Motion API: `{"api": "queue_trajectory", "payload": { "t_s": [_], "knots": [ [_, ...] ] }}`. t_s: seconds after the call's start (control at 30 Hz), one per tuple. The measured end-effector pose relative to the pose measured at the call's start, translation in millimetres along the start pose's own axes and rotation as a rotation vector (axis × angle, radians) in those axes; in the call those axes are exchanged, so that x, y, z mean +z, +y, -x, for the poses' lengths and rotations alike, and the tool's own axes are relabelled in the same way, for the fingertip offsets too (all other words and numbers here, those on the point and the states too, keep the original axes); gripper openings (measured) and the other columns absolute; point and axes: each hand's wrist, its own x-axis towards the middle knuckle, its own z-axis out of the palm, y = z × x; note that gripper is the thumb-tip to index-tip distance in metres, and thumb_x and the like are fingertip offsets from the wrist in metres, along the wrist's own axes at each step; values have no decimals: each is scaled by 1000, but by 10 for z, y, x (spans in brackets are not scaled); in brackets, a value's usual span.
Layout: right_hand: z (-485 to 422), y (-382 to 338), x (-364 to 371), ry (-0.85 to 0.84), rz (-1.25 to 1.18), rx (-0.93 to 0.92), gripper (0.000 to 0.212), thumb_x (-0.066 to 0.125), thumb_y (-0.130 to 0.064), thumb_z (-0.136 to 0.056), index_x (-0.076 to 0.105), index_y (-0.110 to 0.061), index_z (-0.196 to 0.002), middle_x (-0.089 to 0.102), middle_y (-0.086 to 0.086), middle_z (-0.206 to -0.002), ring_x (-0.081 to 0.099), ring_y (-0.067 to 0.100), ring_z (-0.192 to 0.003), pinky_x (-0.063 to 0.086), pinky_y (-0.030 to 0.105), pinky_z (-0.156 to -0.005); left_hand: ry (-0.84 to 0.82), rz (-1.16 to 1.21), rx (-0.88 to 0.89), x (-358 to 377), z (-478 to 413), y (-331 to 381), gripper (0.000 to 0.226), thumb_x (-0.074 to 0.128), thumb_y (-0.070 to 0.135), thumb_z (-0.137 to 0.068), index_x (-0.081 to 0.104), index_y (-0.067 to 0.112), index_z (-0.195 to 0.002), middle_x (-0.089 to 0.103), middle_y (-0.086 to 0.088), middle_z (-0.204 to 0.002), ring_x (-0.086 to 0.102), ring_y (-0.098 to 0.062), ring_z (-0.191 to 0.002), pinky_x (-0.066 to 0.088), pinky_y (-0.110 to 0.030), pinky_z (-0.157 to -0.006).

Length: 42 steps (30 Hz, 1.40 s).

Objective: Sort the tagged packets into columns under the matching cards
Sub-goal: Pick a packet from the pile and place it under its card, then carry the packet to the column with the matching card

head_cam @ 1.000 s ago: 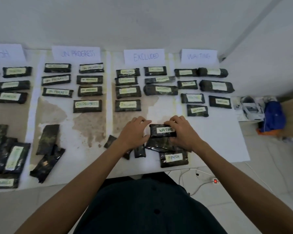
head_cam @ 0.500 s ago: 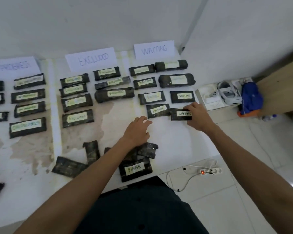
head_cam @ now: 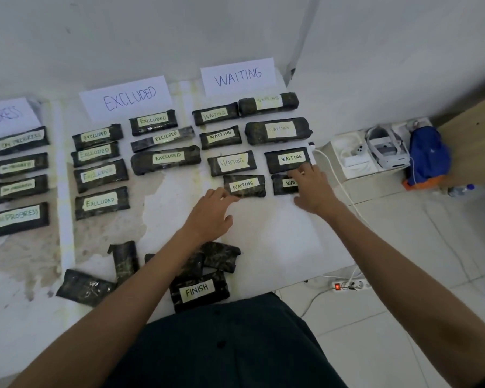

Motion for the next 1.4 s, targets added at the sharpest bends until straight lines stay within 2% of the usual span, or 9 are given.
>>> {"api": "queue_trajectory", "payload": {
  "t_s": [0.27,0.4,0.6,0.67,0.77,1.0,1.1,1.2,1.4],
  "knots": [
    [639,-1159,276,-236,-363,-298,59,70,-29,-78,47,-19,-132,43,9,-130,45,27,-116,42,41,-98,-150,-21,-176,11,1050,-385,68,72,41,-70,49,22,-131,43,-7,-131,39,-28,-120,39,-41,-100],
    [741,-1566,489,-276,-142,-468,68,75,-34,-71,45,-17,-130,44,12,-122,45,29,-103,44,39,-83,-234,-77,-191,96,1261,-504,83,69,52,-64,39,28,-137,35,-6,-136,34,-28,-123,37,-44,-98],
    [788,-1644,528,-102,21,-502,51,59,1,-75,47,-7,-125,46,18,-120,45,35,-100,39,40,-73,-142,-106,-208,51,1281,-527,66,64,30,-76,41,23,-137,42,-6,-131,39,-29,-119,33,-41,-98],
    [772,-1584,503,-108,-82,-466,48,56,1,-77,50,-7,-123,49,16,-118,47,34,-98,42,39,-76,-113,-88,-234,14,1296,-547,63,62,26,-76,43,20,-136,45,-7,-129,41,-29,-116,33,-40,-97],
    [702,-1473,377,-181,-441,-239,31,54,-2,-83,61,-7,-114,60,13,-110,55,27,-97,45,31,-82,-68,-38,-262,-48,1297,-585,61,61,25,-77,44,18,-135,48,-8,-125,45,-29,-112,39,-41,-94],
    [597,-1333,211,-271,-858,67,25,62,-7,-85,64,-13,-109,62,3,-96,56,6,-69,40,9,-49,-106,-3,-283,-137,1225,-610,51,60,29,-81,51,20,-130,52,-7,-123,48,-27,-109,41,-40,-94],
    [585,-1388,179,-300,-948,93,26,63,-6,-85,64,-13,-110,64,6,-99,59,9,-72,48,16,-55,-64,94,-297,-159,1182,-544,56,60,26,-83,43,20,-136,50,-8,-126,46,-26,-113,41,-39,-96],
    [566,-1468,163,-336,-1016,104,26,64,-7,-85,63,-17,-109,66,10,-101,61,17,-78,56,36,-74,11,228,-316,-206,1134,-471,68,62,19,-83,29,17,-143,44,-9,-131,43,-24,-118,41,-34,-95],
    [481,-1634,56,-368,-1099,98,29,63,-6,-87,61,-17,-113,66,13,-106,64,21,-86,56,40,-80,92,-68,-73,-243,1052,-468,75,70,19,-74,37,13,-140,45,-10,-137,42,-30,-124,39,-43,-100]
  ]
}}
